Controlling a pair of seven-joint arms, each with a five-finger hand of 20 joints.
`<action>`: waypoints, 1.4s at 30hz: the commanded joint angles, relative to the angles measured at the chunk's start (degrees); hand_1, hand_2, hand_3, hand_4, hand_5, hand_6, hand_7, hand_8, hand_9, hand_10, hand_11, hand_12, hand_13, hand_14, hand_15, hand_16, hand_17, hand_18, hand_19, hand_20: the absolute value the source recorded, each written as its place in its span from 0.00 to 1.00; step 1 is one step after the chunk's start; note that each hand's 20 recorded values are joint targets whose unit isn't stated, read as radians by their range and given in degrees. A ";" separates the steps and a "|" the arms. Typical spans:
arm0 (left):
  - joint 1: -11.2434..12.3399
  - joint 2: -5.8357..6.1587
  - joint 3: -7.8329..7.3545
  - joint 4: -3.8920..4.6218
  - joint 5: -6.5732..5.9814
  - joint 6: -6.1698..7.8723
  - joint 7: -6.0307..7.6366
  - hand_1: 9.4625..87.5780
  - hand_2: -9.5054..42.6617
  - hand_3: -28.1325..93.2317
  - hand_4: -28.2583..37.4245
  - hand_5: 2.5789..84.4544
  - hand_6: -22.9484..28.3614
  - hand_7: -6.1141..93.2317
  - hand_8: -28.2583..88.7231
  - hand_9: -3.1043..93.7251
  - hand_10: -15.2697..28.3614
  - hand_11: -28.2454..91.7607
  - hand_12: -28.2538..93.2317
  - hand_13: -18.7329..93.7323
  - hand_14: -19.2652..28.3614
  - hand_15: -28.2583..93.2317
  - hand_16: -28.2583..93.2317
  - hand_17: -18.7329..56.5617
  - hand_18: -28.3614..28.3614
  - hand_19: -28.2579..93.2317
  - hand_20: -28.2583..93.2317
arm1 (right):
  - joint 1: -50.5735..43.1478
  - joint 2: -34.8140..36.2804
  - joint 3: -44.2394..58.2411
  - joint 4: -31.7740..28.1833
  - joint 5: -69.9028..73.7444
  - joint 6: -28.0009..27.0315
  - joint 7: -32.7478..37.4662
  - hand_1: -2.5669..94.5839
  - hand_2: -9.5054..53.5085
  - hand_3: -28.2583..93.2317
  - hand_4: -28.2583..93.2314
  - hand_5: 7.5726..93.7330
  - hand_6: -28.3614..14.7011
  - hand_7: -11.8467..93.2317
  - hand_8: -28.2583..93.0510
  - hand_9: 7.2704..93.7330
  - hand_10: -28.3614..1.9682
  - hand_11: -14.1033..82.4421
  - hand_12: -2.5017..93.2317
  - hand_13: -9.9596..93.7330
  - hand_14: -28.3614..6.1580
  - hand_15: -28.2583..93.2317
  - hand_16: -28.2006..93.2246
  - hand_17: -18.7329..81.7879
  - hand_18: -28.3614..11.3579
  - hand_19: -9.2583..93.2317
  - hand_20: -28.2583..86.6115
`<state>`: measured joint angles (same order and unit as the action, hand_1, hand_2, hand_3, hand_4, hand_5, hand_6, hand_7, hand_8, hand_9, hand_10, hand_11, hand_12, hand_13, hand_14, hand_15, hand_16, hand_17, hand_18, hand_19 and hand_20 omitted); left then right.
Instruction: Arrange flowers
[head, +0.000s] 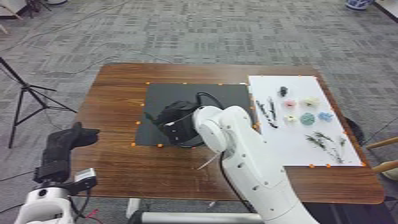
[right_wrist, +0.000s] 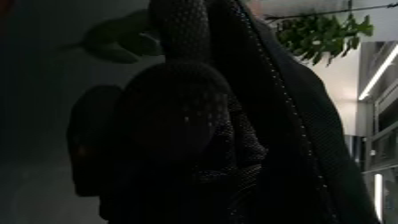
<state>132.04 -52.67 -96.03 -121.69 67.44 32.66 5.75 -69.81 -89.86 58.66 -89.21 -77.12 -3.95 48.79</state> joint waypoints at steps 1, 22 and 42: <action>0.53 -0.97 -0.57 -0.91 0.80 -1.92 -1.87 0.20 0.49 0.76 0.00 0.78 0.52 0.28 0.19 0.69 0.71 0.48 0.39 0.58 0.83 0.57 0.25 0.31 0.79 0.49 0.48 | -0.10 -0.29 0.73 1.11 -1.23 1.07 0.22 0.66 0.00 0.65 0.21 0.63 0.53 0.48 0.42 0.95 0.49 0.23 0.33 1.00 0.81 0.68 0.43 0.92 0.56 0.90 0.61; 4.09 -2.98 -3.82 -0.45 0.90 -1.40 -1.43 0.20 0.43 0.76 0.00 0.76 0.52 0.28 0.19 0.68 0.72 0.47 0.38 0.57 0.83 0.55 0.24 0.30 0.77 0.45 0.45 | -5.71 14.53 -2.70 -13.19 -31.45 -28.76 -43.49 0.25 0.22 0.76 0.14 0.52 0.53 0.27 0.19 0.53 0.37 0.22 0.21 0.57 0.23 0.54 0.46 0.40 0.16 0.67 0.63; 3.33 -4.99 -1.11 -0.18 0.80 -2.75 -1.84 0.19 0.42 0.77 0.00 0.71 0.49 0.28 0.18 0.67 0.71 0.47 0.38 0.56 0.84 0.56 0.25 0.27 0.78 0.45 0.44 | -5.00 15.24 -2.64 -7.81 -55.61 -30.04 -50.99 0.22 0.27 0.77 0.13 0.49 0.51 0.20 0.18 0.45 0.47 0.20 0.15 0.75 0.34 0.74 0.45 0.53 0.07 0.88 0.74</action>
<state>134.59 -56.25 -97.91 -121.55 68.34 30.79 4.48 -74.88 -76.22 54.48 -98.47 -135.60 -35.48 -3.21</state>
